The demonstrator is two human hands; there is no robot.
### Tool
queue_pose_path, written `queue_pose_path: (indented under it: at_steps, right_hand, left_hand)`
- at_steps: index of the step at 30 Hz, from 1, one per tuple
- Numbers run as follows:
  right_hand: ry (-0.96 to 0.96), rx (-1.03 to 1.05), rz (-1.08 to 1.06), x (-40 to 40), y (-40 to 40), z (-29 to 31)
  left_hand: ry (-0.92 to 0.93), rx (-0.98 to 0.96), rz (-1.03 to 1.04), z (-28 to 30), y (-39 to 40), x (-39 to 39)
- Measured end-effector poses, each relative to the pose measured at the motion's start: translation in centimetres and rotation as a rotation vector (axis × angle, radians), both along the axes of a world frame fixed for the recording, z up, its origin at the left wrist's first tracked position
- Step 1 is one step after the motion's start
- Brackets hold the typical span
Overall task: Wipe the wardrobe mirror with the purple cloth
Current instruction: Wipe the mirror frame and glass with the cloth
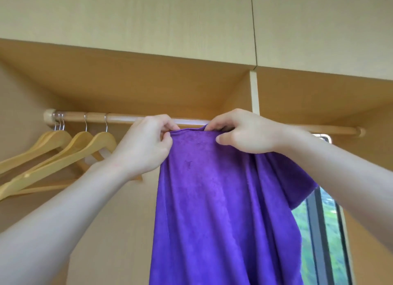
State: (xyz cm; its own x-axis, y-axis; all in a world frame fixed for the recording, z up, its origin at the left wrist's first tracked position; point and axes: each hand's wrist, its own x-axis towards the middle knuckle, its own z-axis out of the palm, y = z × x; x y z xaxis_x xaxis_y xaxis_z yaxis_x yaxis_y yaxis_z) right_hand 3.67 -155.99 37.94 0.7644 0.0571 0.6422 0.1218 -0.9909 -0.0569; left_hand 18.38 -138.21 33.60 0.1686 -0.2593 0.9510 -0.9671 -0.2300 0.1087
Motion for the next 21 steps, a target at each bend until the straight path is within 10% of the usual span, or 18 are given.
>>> queue_pose_path:
  at_steps: [10,21]
  right_hand:
    - [0.131,0.144,0.154,1.3,0.4,2.9]
    - [0.155,0.323,0.218,1.6,-1.3,3.0]
  left_hand:
    - [0.305,-0.104,0.075,2.8,2.4,2.5]
    - [0.002,-0.019,0.115,1.0,-2.5,-3.8]
